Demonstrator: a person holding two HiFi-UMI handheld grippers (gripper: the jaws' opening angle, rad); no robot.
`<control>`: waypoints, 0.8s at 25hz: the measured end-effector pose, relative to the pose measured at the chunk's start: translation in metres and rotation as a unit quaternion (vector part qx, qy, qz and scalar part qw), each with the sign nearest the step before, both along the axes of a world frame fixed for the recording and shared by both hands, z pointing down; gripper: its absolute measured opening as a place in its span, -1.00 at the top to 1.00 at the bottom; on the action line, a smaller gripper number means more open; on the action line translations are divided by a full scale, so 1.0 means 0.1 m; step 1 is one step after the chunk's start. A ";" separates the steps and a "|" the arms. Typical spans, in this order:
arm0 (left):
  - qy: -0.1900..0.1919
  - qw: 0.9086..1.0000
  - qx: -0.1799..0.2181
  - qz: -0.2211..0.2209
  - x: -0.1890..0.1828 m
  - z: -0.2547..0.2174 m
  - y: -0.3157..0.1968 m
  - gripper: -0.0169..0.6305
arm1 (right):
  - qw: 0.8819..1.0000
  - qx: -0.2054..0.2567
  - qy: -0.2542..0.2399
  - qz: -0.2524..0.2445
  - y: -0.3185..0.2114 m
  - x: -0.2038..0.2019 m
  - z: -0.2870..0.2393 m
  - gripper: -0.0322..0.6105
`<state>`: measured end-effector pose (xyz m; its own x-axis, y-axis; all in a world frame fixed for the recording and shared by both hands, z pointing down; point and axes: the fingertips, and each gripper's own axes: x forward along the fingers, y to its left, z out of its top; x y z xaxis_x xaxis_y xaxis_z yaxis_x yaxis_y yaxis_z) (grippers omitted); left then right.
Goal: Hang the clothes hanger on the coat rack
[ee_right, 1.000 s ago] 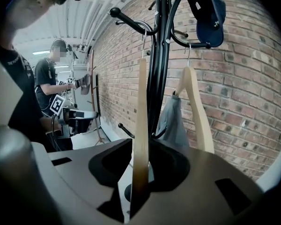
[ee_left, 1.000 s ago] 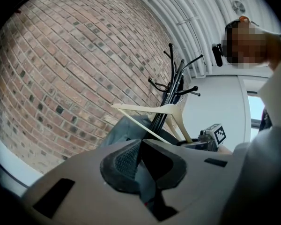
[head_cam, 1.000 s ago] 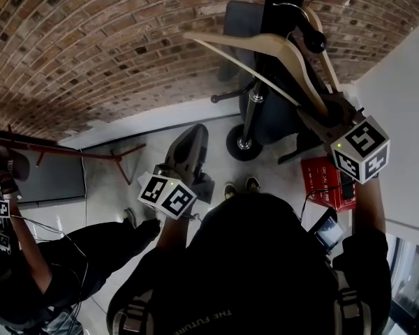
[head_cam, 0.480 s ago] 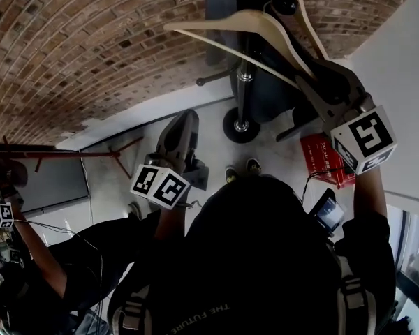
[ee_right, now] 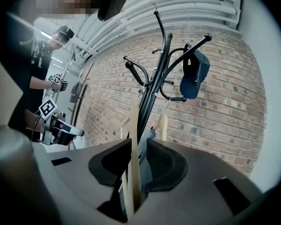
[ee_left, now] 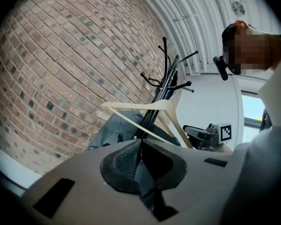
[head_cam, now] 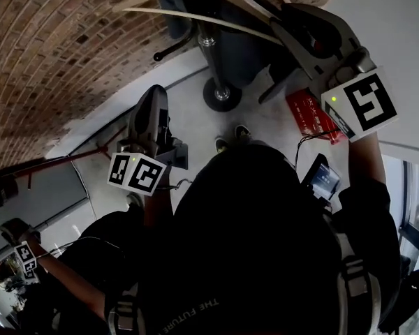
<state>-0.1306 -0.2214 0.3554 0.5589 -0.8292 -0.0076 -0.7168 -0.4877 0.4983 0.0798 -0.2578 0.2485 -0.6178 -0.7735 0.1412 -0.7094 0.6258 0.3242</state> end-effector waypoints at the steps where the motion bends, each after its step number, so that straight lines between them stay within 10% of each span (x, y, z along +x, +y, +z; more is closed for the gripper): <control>1: 0.000 1.000 -0.001 0.003 0.01 0.00 -0.01 0.87 | 1.000 0.006 -0.002 0.006 0.01 0.03 -0.02 0.57; 11: 0.002 1.000 0.000 0.015 0.12 -0.02 -0.06 0.87 | 0.992 0.068 -0.078 0.070 0.17 0.42 -0.28 0.79; 20: 0.003 1.000 -0.004 0.021 0.17 0.02 -0.11 0.87 | 0.990 0.014 -0.108 0.091 0.28 0.57 0.13 0.83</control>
<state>-0.1137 -0.2320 0.3576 0.5927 -0.8054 -0.0045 -0.6934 -0.5130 0.5060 0.1372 -0.2296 0.2620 -0.4820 -0.8762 -0.0011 -0.8638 0.4750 0.1681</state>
